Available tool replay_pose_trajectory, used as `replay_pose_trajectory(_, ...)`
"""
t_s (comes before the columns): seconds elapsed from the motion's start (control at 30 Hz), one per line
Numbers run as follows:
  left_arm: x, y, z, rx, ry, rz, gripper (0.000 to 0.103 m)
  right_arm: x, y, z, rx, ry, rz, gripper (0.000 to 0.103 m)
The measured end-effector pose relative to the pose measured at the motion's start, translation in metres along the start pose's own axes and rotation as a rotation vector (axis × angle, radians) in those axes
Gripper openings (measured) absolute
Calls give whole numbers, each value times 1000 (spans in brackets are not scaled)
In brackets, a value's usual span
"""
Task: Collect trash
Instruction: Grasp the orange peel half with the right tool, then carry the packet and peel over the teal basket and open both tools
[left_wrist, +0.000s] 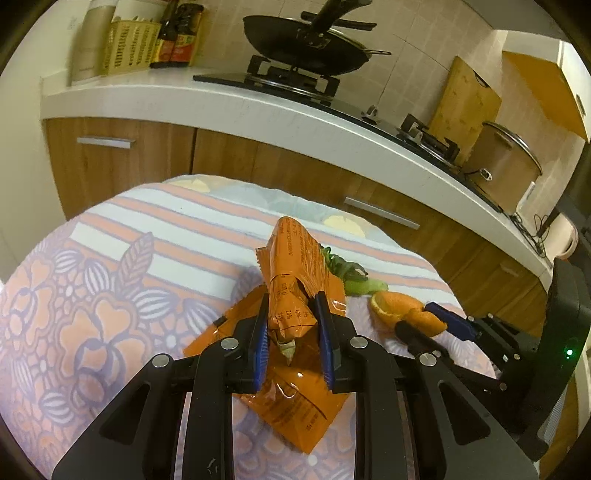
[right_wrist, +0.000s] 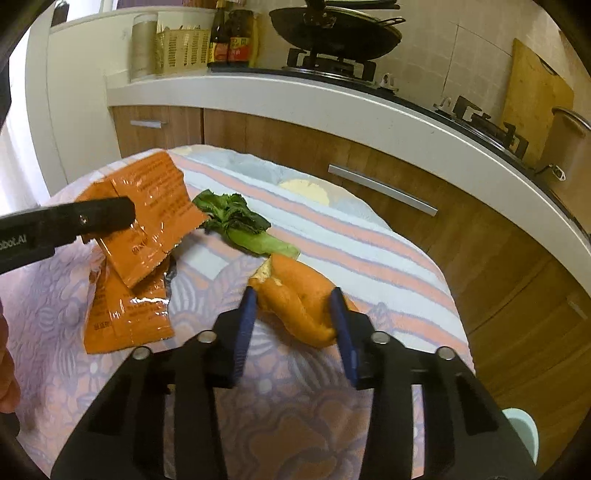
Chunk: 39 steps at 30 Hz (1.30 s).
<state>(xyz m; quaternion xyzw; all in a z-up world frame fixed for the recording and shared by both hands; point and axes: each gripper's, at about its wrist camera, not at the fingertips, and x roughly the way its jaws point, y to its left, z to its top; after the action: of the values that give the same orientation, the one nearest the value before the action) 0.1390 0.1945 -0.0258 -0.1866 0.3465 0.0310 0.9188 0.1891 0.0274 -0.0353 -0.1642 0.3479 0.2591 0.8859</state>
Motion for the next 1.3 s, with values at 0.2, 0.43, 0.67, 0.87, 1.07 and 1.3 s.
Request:
replay_pose_trajectory(0.2,0,4,1,-24,0,12,21,-3,-5,-1,21,-15,12,8)
replay_pose_trajectory(0.43,-13,0,4,-7,-75,16,21,-20,-7,-3,31,-87,48,8)
replay_pose_trajectory(0.67,-34,-18,5,38,-167,-76,21,-63,-15,-3,80,-210,74,7)
replay_pose_trajectory(0.87,-43,-55,-10,40,-90,-209,21,-118,-33,-32,115,-229,34,7)
replay_pose_trajectory(1.07,-48,-107,-35,103,-27,-298,21,-165,-74,-71,200,-215,-47,8)
replay_pose_trajectory(1.3,-35,-178,-88,197,98,-380,21,-179,-126,-131,343,-115,-122,8)
